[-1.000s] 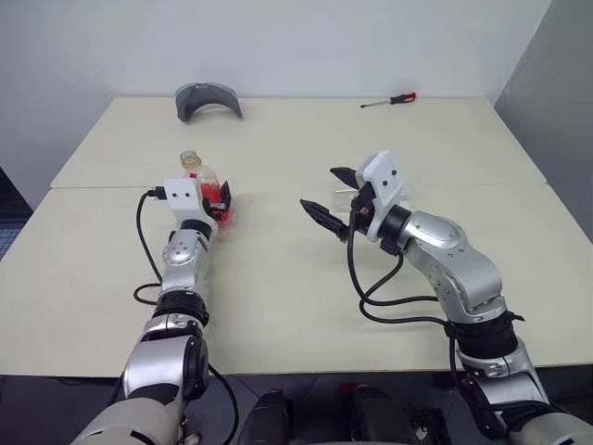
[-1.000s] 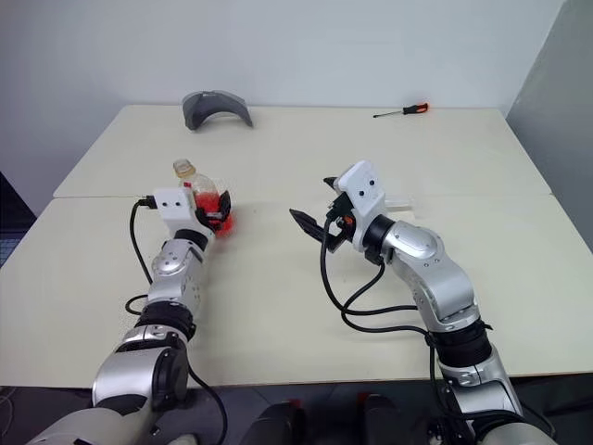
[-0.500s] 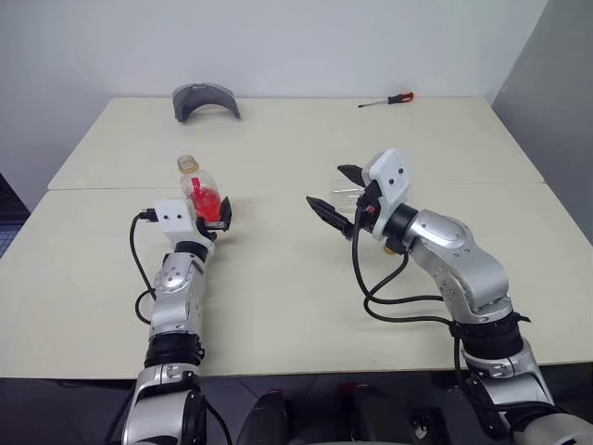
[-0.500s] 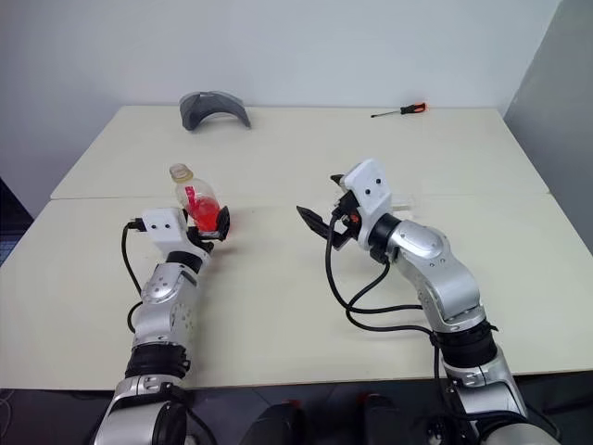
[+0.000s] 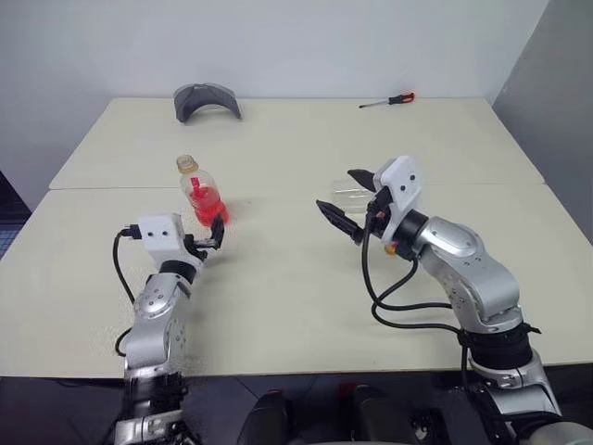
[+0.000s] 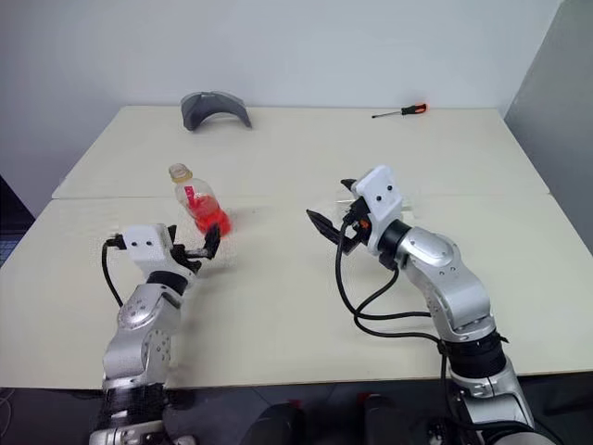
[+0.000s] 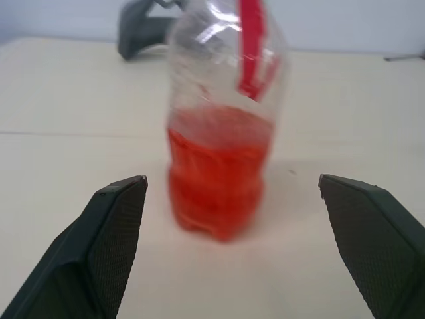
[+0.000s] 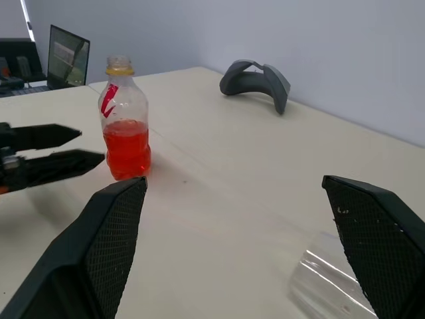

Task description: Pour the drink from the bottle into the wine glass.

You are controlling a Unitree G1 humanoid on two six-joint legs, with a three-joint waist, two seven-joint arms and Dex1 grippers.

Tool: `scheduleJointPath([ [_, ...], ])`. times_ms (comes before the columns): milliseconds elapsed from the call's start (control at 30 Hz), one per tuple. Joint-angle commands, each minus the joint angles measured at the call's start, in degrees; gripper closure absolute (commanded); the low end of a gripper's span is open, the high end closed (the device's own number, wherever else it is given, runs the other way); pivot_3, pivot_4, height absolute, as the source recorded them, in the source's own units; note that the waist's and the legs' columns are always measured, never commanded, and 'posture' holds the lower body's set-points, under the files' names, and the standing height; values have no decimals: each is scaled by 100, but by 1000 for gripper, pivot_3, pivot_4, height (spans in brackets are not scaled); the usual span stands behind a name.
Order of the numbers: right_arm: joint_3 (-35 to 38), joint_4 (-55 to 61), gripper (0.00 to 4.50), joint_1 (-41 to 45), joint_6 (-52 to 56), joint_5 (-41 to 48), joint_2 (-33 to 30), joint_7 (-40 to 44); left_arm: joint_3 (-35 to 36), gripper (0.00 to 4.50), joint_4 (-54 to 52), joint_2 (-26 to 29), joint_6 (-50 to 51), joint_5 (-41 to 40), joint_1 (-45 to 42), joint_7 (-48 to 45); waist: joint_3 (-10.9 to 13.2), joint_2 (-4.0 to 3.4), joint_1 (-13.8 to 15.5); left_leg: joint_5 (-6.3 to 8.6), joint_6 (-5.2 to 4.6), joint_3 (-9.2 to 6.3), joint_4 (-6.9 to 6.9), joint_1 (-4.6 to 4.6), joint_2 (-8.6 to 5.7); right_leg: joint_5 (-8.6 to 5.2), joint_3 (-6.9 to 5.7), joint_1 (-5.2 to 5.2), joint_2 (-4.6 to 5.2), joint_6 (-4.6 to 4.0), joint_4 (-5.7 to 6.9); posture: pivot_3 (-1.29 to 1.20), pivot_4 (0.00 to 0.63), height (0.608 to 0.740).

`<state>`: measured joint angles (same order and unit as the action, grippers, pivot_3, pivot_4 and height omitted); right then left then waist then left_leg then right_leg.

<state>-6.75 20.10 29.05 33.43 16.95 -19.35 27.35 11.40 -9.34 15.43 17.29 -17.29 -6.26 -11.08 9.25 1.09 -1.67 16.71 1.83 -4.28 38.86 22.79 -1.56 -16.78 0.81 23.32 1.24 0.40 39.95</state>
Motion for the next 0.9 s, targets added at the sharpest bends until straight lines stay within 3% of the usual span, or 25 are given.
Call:
scheduleJointPath([
  [33,256,379,0,-126,-8,-5,-146,-60,-296,71,-948,64,508,-344,323,-347,0,0,9,6,-11,-1,0,0,0,0,-1,-1,0,0,0,0,150,740],
  [200,498,202,0,-519,-102,-762,-914,-392,-961,71,-1829,702,1057,-753,551,-1463,0,0,29,9,-17,-4,1,-5,0,0,-6,-9,-1,0,2,0,150,740],
  [367,103,-785,0,-424,-1193,-2008,-1602,-657,-1361,71,-1542,1225,838,-734,213,-2460,-1,-6,13,9,-16,12,-9,-19,2,-2,5,-11,-8,-1,2,0,150,740],
  [633,-382,-2435,0,203,-2387,-3071,-1462,-1051,-1413,71,-528,1193,150,-347,-440,-2786,-1,-6,-17,8,-14,21,-10,-22,12,-2,13,-12,-16,-2,0,0,150,740],
  [900,-1059,-4372,0,1110,-3641,-3882,-1195,-1138,-1487,71,-182,791,-85,-107,-726,-2568,-1,-6,-5,7,-12,20,-4,-20,10,-1,11,-12,-12,-2,0,0,150,740],
])
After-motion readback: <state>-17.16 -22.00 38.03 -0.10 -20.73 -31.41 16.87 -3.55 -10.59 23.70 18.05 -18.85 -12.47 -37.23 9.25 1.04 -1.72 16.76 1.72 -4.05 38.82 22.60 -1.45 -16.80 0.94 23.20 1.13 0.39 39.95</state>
